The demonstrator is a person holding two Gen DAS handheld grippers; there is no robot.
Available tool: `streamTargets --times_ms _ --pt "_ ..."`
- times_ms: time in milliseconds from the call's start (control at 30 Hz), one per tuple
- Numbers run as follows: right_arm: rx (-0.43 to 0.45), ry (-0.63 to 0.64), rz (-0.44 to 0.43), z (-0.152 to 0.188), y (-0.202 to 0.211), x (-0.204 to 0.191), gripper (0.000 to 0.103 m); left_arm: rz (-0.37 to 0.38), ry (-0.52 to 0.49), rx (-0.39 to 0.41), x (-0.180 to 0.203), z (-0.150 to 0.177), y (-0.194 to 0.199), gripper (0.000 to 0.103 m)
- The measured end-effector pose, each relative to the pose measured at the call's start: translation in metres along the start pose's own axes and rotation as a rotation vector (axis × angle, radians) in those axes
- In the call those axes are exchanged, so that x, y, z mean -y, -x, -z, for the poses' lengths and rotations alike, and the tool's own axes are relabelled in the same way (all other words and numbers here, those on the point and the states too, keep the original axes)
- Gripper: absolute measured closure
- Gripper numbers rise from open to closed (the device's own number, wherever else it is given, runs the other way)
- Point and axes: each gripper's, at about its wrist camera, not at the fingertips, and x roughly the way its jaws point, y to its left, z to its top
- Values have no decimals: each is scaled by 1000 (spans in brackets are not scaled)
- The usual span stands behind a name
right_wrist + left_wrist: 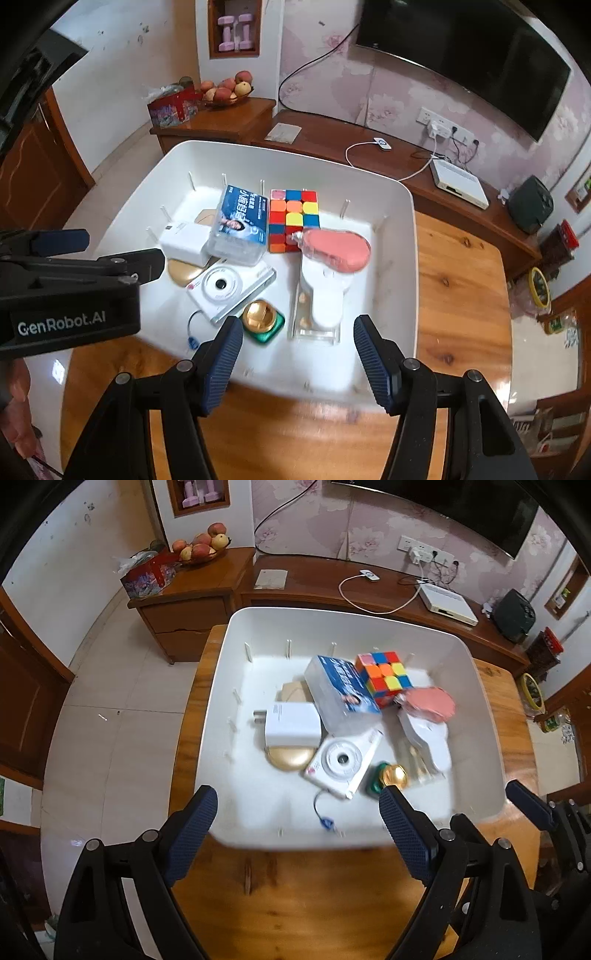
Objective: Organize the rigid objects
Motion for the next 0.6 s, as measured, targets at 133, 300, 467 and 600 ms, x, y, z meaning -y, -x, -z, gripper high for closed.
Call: streamTargets --times_ms 133,300,467,600 --pt "-5 -27 -6 21 25 -3 39 4 -25 6 0 23 29 12" --pt "-6 -77 -8 54 67 -7 37 28 -57 27 -1 57 69 12" --pt "20 -133 13 86 109 -12 32 64 -61 16 -4 91 100 12" --pt "26 -192 9 109 143 -19 32 72 -92 33 -3 118 126 12"
